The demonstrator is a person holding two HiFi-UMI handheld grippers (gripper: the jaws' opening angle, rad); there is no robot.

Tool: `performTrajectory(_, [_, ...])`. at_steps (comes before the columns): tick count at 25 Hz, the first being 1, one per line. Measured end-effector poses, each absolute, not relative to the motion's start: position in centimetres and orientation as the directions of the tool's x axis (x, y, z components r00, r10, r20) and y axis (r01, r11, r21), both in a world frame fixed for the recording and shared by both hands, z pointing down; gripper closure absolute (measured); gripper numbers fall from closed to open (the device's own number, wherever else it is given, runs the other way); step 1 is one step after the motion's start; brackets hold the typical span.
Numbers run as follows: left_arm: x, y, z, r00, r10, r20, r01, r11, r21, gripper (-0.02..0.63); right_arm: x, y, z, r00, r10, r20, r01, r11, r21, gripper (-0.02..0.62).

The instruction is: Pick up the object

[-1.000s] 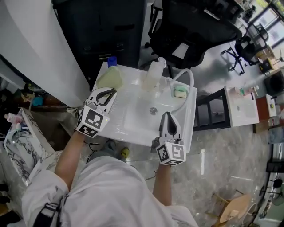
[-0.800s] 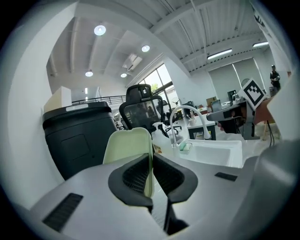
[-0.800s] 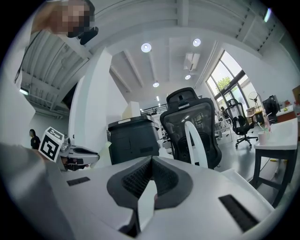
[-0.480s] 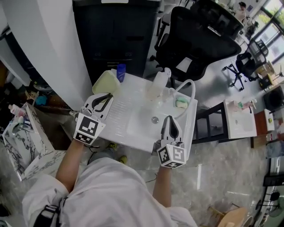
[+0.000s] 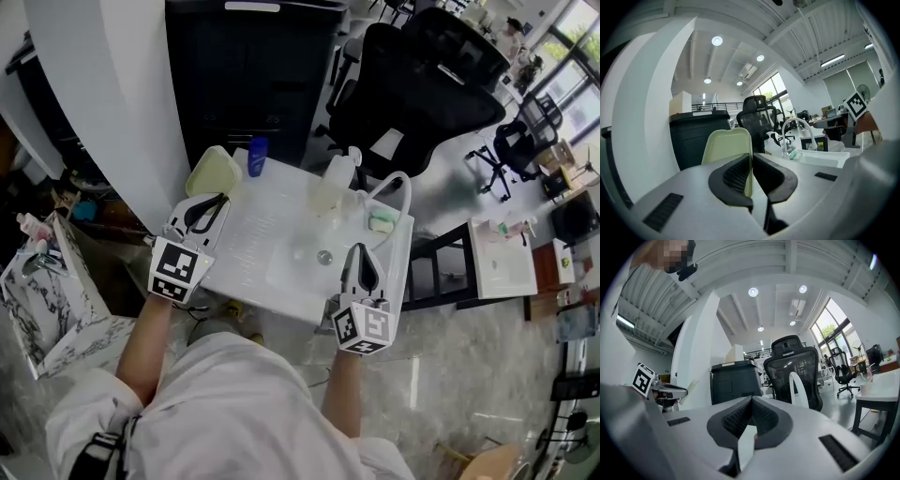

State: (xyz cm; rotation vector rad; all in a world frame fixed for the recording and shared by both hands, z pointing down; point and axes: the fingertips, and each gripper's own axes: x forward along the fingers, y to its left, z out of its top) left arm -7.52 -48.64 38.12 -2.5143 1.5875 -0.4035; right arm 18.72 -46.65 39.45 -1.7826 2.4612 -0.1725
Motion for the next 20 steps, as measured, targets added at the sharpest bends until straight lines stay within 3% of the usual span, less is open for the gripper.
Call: performTrajectory(20, [-8.0, -49.1, 38.0, 0.397, -0.907, 0.141, -0.872, -0.421, -0.250, 0.568, 18.1, -47.5, 38.9, -0.322, -0.946, -0.026, -0.936, 0.322, -0.143, 0.591])
